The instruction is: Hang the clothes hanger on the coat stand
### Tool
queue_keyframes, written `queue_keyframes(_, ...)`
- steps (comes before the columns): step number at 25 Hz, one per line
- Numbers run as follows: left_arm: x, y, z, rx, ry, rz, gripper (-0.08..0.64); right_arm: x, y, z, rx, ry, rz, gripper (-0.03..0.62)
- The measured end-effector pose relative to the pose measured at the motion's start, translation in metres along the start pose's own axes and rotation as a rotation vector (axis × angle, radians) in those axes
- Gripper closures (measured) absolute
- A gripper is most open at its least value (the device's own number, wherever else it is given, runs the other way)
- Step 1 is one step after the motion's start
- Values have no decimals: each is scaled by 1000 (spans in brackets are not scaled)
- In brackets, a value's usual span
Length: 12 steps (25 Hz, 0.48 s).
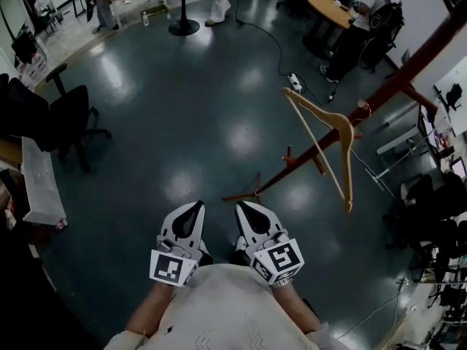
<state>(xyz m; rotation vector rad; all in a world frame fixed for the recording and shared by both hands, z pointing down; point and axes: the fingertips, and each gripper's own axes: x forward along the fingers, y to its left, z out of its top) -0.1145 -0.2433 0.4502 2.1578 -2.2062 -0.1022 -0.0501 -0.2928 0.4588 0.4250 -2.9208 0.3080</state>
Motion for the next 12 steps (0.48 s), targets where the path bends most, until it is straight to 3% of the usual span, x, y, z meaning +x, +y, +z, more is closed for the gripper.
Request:
queue_keyframes(3,4,0,2,-38,-21,11,548,-4,-5,-2,-1,4,-15,574)
queue_keyframes(8,9,-11,-10,-7,31,-14,548,-10,-15,-2,7,3,-18,574)
queue_keyframes(12,14,-19,-6,-26,2,-7,548,-14,-20,1,-1,1,-6,574)
